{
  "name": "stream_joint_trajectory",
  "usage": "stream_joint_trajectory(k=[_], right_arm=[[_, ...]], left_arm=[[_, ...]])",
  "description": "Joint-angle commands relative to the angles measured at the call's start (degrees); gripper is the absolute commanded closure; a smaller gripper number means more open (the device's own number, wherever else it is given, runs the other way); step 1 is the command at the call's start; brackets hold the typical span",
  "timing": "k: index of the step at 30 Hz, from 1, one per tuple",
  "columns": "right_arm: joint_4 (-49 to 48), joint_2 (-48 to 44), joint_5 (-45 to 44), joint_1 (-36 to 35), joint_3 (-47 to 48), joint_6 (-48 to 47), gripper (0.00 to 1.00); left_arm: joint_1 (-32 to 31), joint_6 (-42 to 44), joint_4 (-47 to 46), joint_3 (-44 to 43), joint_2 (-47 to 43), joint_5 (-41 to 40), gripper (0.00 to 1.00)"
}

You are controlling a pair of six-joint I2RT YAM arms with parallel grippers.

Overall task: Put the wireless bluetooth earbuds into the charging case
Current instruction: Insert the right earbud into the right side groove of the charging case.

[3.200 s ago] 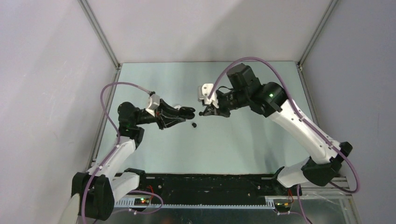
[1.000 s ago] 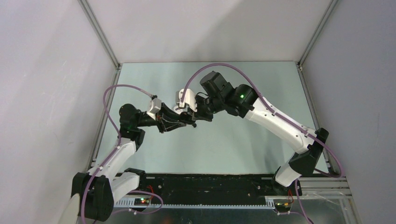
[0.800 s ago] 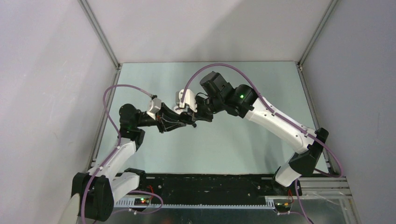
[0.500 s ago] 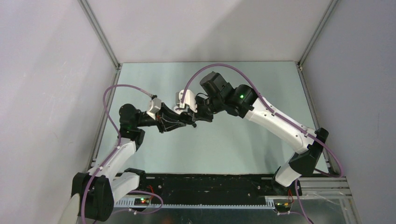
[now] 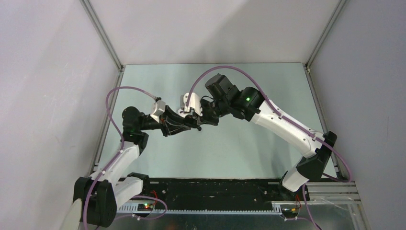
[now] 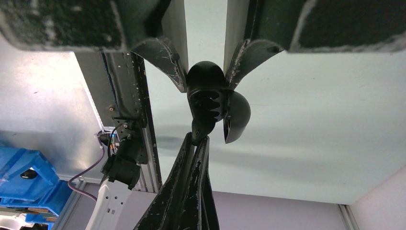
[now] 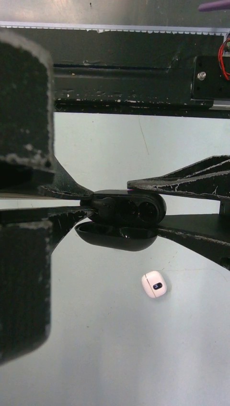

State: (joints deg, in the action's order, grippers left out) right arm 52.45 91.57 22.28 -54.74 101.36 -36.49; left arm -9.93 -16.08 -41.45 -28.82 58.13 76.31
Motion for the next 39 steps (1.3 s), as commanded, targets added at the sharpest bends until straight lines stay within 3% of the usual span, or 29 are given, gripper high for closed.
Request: stream_joint_trajectory(k=[1, 9, 14, 22, 39], right_arm=[[1.3, -1.9, 3.3, -0.4, 0.0, -1.0, 1.00], [1.2, -1.5, 1.0, 0.0, -0.3, 0.7, 1.00], [2.1, -2.4, 6.1, 1.9, -0.3, 1.5, 1.00], [2.2, -1.4, 6.3, 1.3, -0.8, -0.5, 1.00], [-2.0, 1.1, 1.4, 0.0, 0.9, 2.9, 1.00]], left_arm=[[0.4, -1.3, -2.0, 0.2, 0.4, -0.9, 1.00], [0.4, -1.2, -2.1, 0.2, -0.1, -1.0, 1.00], [0.4, 1.6, -2.1, 0.7, -1.5, -1.0, 1.00], [0.5, 3.7, -2.1, 0.9, -2.4, -0.4, 1.00], [0.6, 4.9, -2.1, 1.0, -2.6, 0.1, 1.00]])
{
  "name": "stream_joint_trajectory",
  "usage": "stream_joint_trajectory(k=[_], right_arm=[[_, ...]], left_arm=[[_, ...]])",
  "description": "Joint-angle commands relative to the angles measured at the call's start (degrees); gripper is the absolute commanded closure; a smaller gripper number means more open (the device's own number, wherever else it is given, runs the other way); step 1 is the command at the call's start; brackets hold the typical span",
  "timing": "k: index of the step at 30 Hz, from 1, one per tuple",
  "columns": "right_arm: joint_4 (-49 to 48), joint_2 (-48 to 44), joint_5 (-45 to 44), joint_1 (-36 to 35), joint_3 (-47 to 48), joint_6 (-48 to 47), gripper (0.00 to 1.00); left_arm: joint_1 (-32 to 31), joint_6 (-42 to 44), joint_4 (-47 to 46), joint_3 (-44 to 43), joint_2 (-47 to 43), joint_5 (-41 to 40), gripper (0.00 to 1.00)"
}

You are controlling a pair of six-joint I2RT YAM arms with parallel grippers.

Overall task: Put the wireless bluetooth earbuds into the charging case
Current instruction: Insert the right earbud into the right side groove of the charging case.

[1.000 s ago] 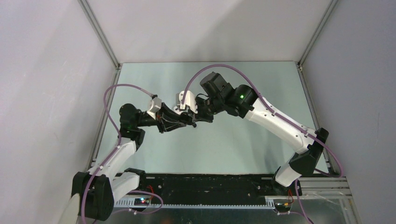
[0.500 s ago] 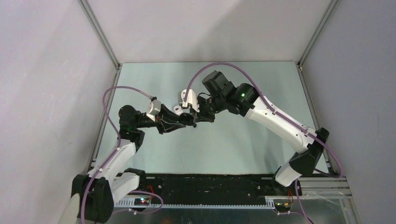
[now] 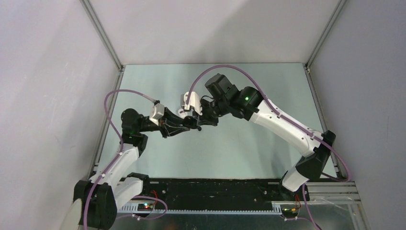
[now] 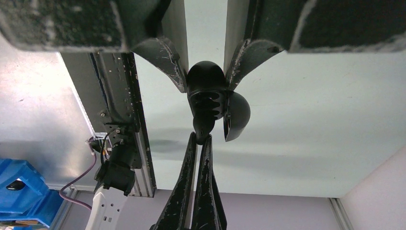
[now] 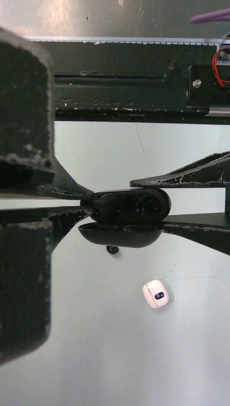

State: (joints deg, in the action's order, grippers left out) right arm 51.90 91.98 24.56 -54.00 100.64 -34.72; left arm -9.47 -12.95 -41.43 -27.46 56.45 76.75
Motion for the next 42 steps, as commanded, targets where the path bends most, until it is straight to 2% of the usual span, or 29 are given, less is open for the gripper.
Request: stream_joint_trajectory(k=[1, 14, 26, 33, 39, 42], right_arm=[[-1.1, 0.6, -1.1, -0.8, 1.5, 0.8, 1.00], [0.4, -0.7, -2.2, -0.4, -1.0, -1.7, 1.00], [-2.5, -0.5, -4.6, -1.2, -0.8, 0.4, 0.99], [-5.8, -3.6, -3.3, -0.7, -4.5, 0.7, 0.99], [-5.8, -4.9, -4.5, -0.7, -5.0, 1.0, 0.80], [-5.5, -6.4, -3.7, -0.5, -4.3, 0.1, 0.75]], left_arm=[[0.2, 1.8, -2.1, -0.4, -1.0, -0.4, 1.00], [0.6, 6.4, -2.1, -0.2, -2.5, 0.6, 1.00], [0.5, 5.1, -2.0, -0.6, -1.4, 0.2, 1.00], [0.6, 4.3, -2.0, -0.1, -1.7, -0.7, 1.00], [0.6, 4.5, -2.0, -0.1, -1.2, -0.6, 1.00], [0.7, 4.2, -2.1, -0.1, -1.0, -0.4, 1.00]])
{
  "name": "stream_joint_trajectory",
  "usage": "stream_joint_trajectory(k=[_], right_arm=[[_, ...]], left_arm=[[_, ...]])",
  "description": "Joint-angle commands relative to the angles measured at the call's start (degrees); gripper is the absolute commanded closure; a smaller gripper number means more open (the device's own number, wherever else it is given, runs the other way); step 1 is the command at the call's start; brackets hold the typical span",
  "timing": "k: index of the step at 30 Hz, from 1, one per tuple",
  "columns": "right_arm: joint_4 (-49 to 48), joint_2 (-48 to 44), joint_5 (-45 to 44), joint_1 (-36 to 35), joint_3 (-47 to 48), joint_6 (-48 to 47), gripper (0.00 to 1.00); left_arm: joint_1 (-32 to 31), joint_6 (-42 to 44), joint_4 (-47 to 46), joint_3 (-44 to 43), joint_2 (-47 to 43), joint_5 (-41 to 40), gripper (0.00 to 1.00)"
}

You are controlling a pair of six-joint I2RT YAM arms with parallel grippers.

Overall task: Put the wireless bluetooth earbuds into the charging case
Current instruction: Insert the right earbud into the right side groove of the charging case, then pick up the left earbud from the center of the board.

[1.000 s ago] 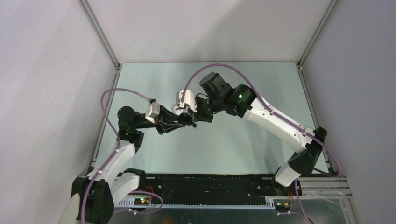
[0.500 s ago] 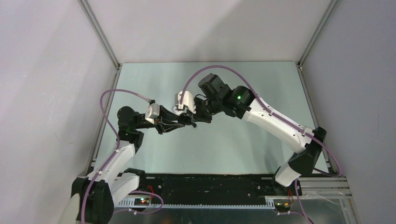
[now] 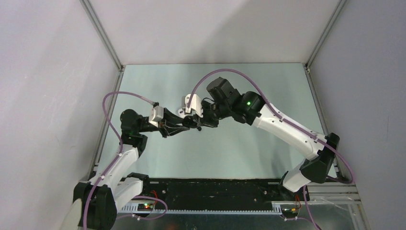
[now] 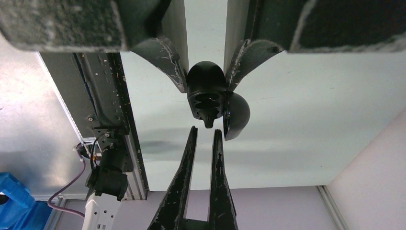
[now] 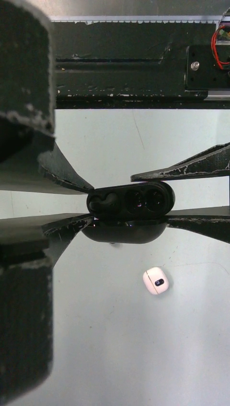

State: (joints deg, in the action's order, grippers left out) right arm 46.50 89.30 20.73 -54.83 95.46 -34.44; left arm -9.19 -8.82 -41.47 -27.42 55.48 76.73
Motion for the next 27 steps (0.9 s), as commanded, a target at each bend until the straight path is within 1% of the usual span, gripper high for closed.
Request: stream_joint_trajectory(k=[1, 5, 10, 14, 18, 21, 23, 24, 27], right_arm=[[0.6, -4.4, 1.2, 0.4, 1.1, -0.4, 0.74], [2.2, -5.9, 3.6, 0.3, 2.1, -1.2, 0.72], [2.9, -7.0, 4.2, 0.4, 3.0, -1.4, 0.72], [-0.8, -10.2, 3.9, 2.0, 2.3, 0.6, 0.71], [-6.3, -12.3, 3.2, 7.6, -1.4, 6.7, 0.69], [-10.3, -12.4, 1.8, 12.4, -7.8, 12.3, 0.68], [-12.5, -11.2, 2.0, 14.5, -10.9, 15.9, 0.69], [-13.0, -9.1, 1.2, 14.9, -11.4, 17.2, 0.71], [-12.5, -3.2, 0.5, 16.2, -11.2, 25.3, 0.72]], left_arm=[[0.5, 0.0, -2.0, -0.2, 0.0, -0.4, 1.00], [0.7, -0.1, -2.0, -0.2, 0.4, -0.7, 1.00], [0.8, -0.6, -2.0, -0.1, 0.5, -1.0, 1.00], [1.2, -3.0, -2.0, -0.6, 0.6, -2.0, 1.00], [2.3, -6.9, -2.0, -1.5, 0.2, -5.4, 1.00], [4.1, -10.2, -2.1, -1.2, -0.4, -12.2, 1.00], [5.2, -12.0, -2.1, -0.8, -0.8, -15.7, 1.00], [5.8, -12.6, -2.1, -0.6, -1.3, -18.1, 1.00], [6.9, -15.9, -1.7, -0.1, -2.6, -20.9, 1.00]])
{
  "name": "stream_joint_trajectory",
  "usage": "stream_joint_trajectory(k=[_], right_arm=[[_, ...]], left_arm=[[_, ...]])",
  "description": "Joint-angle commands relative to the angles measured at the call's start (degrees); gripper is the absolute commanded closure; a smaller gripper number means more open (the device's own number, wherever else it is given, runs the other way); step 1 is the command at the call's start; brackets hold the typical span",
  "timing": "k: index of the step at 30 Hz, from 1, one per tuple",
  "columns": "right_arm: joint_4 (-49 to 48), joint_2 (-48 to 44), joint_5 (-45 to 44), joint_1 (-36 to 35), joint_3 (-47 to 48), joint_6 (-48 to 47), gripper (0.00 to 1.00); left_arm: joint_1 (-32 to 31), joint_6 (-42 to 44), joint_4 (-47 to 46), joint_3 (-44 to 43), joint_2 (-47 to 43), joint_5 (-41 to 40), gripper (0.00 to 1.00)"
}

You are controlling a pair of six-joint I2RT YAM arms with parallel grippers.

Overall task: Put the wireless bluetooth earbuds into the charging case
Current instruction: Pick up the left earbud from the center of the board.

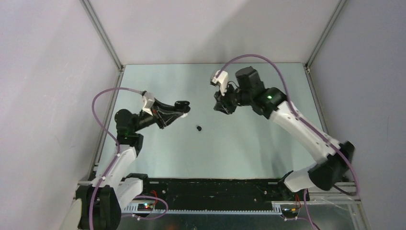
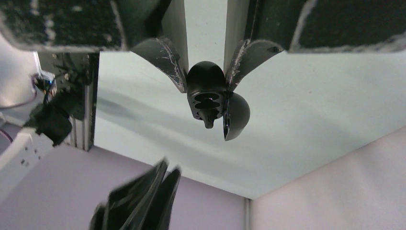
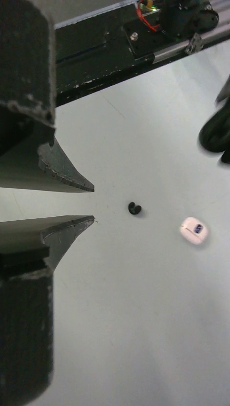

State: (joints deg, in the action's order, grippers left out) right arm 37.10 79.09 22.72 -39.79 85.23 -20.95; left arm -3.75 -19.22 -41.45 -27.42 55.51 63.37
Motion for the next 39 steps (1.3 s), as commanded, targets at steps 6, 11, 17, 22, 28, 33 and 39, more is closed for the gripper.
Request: stream_joint_trajectory(k=[6, 11, 17, 22, 28, 33, 39], right_arm=[[-3.8, 20.1, -0.1, 1.7, 1.1, 20.3, 0.75], [-3.4, 29.4, 0.0, 1.5, 5.4, 18.2, 0.74], [-1.2, 30.5, 14.5, 0.4, 4.6, -15.4, 0.75], [-7.9, 24.6, 15.9, -0.3, -6.8, -48.1, 0.72], [-6.9, 27.4, 16.2, -0.8, -7.2, -68.3, 0.67], [-7.9, 31.2, 15.3, -1.7, -6.0, -69.6, 0.61], [-0.9, 39.5, 14.9, -3.0, 5.5, -59.1, 0.41]], left_arm=[[3.3, -6.4, 2.4, 0.9, -6.2, -9.5, 1.00], [3.6, -5.9, 5.2, 1.9, -9.4, -11.6, 1.00], [6.6, -6.1, 7.6, 2.2, -12.1, -12.2, 1.00], [8.1, -5.7, 8.7, 2.3, -12.8, -11.1, 1.00], [8.4, -5.4, 9.4, 2.0, -12.0, -11.3, 1.00], [8.5, -5.0, 10.5, 1.6, -11.8, -11.6, 1.00], [8.7, -4.4, 12.8, 1.5, -13.2, -11.6, 1.00]])
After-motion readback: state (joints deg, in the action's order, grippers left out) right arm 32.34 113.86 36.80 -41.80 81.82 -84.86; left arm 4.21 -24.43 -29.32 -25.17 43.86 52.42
